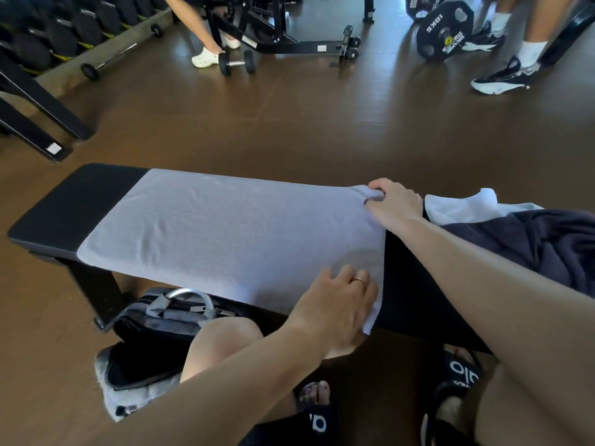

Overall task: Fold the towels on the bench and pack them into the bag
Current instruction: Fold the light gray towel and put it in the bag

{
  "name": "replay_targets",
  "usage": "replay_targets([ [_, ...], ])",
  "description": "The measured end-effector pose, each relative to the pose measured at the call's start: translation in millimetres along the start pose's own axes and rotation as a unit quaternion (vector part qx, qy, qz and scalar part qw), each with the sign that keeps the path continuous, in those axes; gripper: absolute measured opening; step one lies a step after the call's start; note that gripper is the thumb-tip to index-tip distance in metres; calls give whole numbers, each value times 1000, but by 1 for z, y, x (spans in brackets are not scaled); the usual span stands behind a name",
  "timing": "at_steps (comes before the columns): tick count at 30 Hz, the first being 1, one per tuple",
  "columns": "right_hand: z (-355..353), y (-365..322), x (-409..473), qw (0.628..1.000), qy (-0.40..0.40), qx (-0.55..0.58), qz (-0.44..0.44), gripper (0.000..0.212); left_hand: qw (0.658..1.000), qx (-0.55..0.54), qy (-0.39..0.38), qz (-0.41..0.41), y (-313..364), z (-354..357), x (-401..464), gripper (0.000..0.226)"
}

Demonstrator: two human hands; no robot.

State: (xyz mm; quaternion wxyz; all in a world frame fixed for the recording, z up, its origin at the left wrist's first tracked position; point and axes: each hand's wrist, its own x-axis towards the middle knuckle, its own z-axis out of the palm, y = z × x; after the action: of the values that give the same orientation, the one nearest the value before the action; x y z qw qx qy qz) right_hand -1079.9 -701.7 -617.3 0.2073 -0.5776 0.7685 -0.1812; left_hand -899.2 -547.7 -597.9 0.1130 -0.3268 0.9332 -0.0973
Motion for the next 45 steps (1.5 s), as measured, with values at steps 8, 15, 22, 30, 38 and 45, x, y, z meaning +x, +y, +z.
replay_targets([
  [8, -10, -2, 3, 980, 55, 188, 31, 42, 970, -226, 43, -75, -19, -4, -6, 22],
  [15, -31, 7, 1, 966, 85, 236, 58, 42, 923, -378, -15, -74, -16, -19, -8, 36],
  [22, -72, 24, -12, 951, 149, 243, 123, 35, 887, -461, 8, -26, 13, -48, 1, 37],
  [30, -119, -23, -16, 919, 214, 316, 100, 37, 777, -614, 118, -70, -23, -88, -25, 46],
  [38, -78, -172, 24, 901, 35, 431, -22, 35, 646, -673, 229, -276, -134, -47, -108, 45],
  [45, -1, -282, 42, 941, -50, 314, -117, 37, 654, -554, 251, -449, -203, 11, -172, 47],
])
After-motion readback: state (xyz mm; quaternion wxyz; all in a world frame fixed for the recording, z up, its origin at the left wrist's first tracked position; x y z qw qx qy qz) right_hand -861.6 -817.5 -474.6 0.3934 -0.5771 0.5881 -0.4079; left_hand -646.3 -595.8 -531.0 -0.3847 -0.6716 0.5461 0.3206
